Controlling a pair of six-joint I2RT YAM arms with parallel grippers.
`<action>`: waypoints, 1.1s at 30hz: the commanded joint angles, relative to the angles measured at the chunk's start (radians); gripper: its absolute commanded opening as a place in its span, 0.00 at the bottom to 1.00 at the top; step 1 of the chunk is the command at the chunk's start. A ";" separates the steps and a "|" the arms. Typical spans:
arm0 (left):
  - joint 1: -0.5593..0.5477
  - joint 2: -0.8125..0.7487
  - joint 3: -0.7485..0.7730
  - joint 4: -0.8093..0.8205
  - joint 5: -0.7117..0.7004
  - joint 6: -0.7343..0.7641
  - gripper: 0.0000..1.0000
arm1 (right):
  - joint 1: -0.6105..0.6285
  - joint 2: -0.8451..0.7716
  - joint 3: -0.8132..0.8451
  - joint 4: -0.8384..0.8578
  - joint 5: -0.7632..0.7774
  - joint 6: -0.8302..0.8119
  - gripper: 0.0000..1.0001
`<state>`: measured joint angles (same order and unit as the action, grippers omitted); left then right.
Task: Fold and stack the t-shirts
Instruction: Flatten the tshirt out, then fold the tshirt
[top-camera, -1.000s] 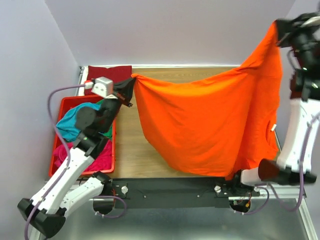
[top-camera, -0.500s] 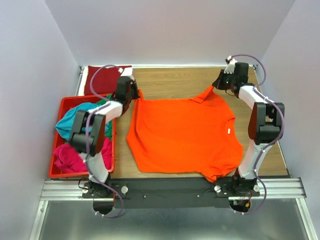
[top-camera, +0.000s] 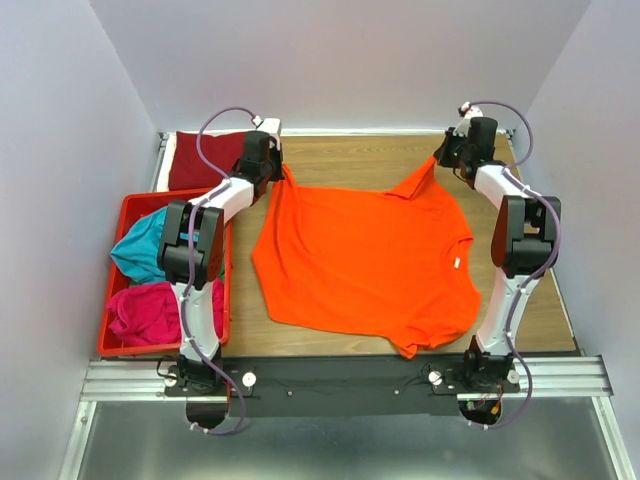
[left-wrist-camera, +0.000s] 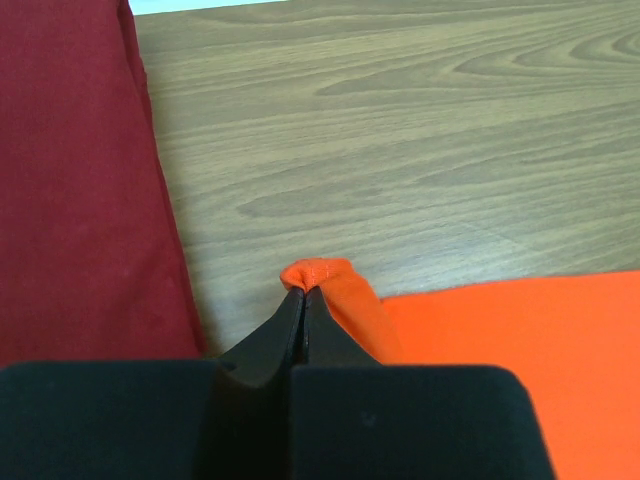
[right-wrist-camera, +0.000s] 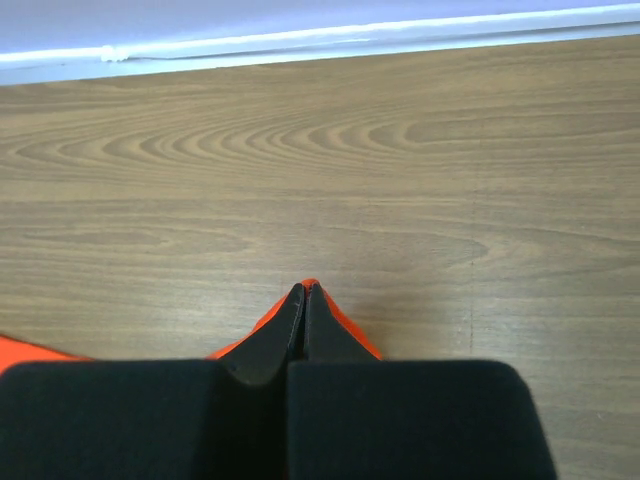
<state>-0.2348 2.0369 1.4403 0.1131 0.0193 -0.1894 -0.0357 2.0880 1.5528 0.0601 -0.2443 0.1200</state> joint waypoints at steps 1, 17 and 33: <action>0.009 -0.046 0.009 0.006 -0.050 0.070 0.00 | -0.006 -0.080 -0.016 0.052 0.050 0.029 0.01; 0.095 0.049 0.113 -0.095 -0.024 0.064 0.00 | -0.056 -0.220 -0.100 0.060 0.033 0.072 0.01; 0.095 0.066 0.201 -0.150 0.022 0.077 0.00 | -0.056 -0.276 -0.178 0.060 -0.081 0.119 0.01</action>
<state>-0.1413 2.1139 1.6577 -0.0250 0.0349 -0.1234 -0.0872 1.8706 1.4174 0.0978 -0.2790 0.2150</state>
